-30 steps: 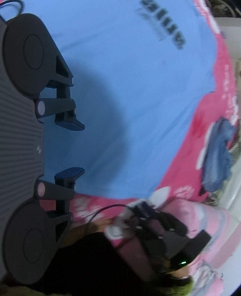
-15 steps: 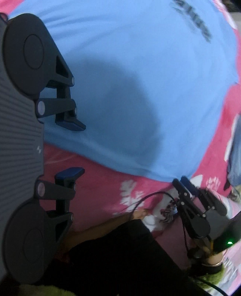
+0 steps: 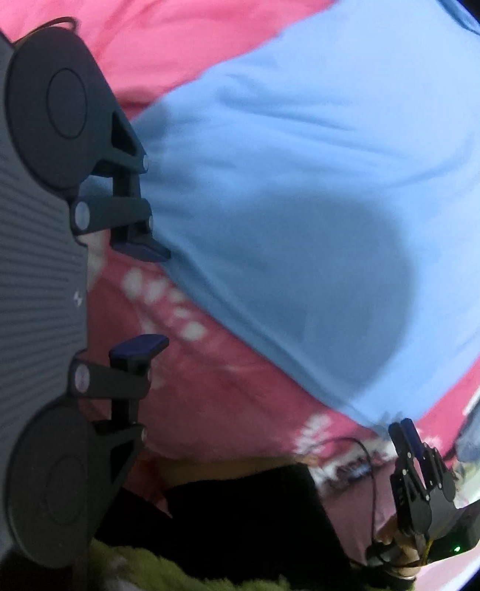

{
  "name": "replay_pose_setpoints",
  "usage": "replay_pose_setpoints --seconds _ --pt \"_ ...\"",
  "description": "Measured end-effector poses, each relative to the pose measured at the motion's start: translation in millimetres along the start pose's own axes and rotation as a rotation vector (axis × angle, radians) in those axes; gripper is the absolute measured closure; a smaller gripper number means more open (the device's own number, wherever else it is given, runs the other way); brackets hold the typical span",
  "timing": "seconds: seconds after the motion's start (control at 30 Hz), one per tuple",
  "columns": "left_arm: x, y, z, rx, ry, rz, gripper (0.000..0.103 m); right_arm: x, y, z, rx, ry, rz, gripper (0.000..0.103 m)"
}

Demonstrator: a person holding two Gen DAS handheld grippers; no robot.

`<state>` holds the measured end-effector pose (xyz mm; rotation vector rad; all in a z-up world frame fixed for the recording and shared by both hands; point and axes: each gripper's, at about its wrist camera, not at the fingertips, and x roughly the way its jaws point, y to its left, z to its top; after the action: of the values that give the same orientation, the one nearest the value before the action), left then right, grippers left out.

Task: Fold clothes

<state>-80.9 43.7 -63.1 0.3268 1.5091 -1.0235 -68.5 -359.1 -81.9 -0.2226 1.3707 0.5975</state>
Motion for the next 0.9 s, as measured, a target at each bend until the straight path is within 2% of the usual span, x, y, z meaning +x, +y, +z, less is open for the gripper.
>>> replay_pose_setpoints --seconds 0.03,0.17,0.3,0.4,0.47,0.57,0.63,0.7,0.77,0.9 --pt "1 1 -5 0.002 0.017 -0.002 0.058 7 -1 -4 0.009 0.039 -0.008 0.083" --pt "-11 9 -24 -0.015 0.063 -0.014 0.058 -7 -2 -4 0.057 0.041 -0.006 0.083" --pt "-41 8 -23 -0.013 -0.024 -0.018 0.057 -22 -2 7 0.083 -0.034 -0.005 0.082" --pt "-44 12 -14 -0.014 -0.089 0.057 0.054 -26 -5 15 0.121 -0.107 0.037 0.082" --pt "-31 18 -18 -0.016 -0.043 0.097 0.054 -26 -11 14 0.136 -0.110 0.041 0.082" --pt "-14 25 -25 -0.016 0.028 0.140 0.058 -20 -17 5 0.160 -0.065 0.022 0.082" --pt "-23 24 -25 -0.024 0.035 0.124 0.057 -22 -22 -2 0.190 -0.054 0.015 0.082" --pt "-36 27 -21 -0.035 0.031 0.127 0.057 -32 -27 -4 0.227 -0.087 0.013 0.082" --pt "-53 32 -10 -0.038 0.000 0.137 0.057 -42 -44 2 0.302 -0.151 0.029 0.082" --pt "-88 46 30 -0.035 -0.134 0.156 0.056 -61 -81 16 0.463 -0.287 0.066 0.082"
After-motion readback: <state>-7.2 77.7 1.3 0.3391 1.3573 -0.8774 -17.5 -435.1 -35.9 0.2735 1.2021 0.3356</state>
